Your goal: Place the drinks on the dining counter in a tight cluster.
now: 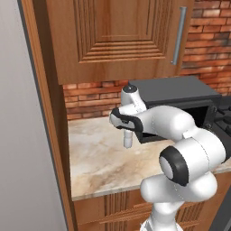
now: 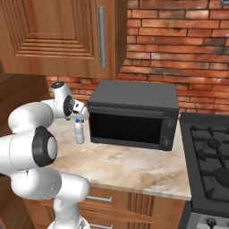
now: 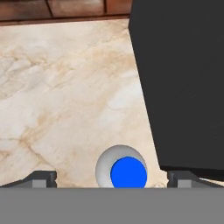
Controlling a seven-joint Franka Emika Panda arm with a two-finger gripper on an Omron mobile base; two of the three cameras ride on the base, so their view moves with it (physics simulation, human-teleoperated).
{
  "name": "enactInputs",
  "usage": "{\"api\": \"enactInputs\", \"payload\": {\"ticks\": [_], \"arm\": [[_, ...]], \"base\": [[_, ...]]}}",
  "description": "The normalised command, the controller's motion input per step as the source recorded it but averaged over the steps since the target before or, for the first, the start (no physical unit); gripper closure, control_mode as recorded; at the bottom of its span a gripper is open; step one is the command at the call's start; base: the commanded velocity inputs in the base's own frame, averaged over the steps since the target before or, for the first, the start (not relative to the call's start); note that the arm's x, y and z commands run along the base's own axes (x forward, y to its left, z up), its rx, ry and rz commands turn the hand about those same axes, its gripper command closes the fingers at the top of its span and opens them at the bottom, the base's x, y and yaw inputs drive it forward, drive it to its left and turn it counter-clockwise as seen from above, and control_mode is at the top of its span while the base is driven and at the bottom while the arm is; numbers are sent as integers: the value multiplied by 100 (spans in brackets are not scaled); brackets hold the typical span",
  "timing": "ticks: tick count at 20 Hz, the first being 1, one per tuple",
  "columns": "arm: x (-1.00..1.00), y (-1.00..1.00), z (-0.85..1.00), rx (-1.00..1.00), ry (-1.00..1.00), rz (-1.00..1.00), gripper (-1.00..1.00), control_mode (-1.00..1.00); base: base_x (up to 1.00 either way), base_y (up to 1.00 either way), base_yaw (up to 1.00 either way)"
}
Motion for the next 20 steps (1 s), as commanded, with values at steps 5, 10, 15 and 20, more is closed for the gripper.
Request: {"api": "enactInputs", "payload": {"ticks": [5,10,15,20], "arm": [[2,0,-3,0,0,0,-100,-100],[14,-11,0,0,0,-2,-100,-100],[11,-7,0,0,0,-3,-100,-100],[8,-2,0,0,0,-2,-100,-100]], "base": [[0,0,0],[0,0,0],[0,0,0],[0,0,0]]}}
